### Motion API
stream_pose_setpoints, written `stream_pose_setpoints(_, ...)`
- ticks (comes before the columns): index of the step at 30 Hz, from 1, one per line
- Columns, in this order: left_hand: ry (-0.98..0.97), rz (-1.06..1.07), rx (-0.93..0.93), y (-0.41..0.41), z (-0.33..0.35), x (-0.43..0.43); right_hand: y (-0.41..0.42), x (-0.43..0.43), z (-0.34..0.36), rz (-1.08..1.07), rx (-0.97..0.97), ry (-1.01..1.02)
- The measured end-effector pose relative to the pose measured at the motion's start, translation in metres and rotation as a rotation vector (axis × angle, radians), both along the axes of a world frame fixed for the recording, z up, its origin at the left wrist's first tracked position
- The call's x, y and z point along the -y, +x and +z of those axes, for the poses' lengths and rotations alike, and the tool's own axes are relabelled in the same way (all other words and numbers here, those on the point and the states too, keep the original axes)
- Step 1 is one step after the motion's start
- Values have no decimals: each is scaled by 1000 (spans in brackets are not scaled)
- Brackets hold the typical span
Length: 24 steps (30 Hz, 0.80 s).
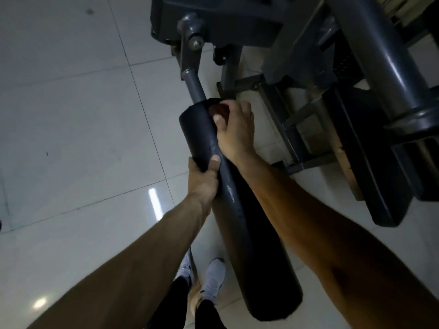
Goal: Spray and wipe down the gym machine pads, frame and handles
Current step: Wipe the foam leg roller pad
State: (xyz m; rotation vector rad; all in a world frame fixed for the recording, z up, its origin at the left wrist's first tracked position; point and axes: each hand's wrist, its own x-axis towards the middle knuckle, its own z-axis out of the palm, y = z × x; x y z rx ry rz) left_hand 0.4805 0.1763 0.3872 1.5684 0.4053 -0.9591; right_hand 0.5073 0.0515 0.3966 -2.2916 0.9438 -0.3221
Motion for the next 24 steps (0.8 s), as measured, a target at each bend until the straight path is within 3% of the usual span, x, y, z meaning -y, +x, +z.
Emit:
stream_pose_setpoints(3,-6,6,1,-2,-1,1,32,13,4,-25,-27,23)
stream_pose_setpoints(7,4,10,0,-2,5,1,-2,11,6,78,-53,36)
stream_pose_setpoints(11,1,-17,-38,-17,15,-10,-100,-13,7,158,-52,-26)
stream_pose_setpoints(17,50,-96,-198,-101,23,-39,-261,-58,3,183,-86,-59)
stream_pose_setpoints(24,135,-46,-173,-167,40,-44,-367,-92,12,187,-145,34)
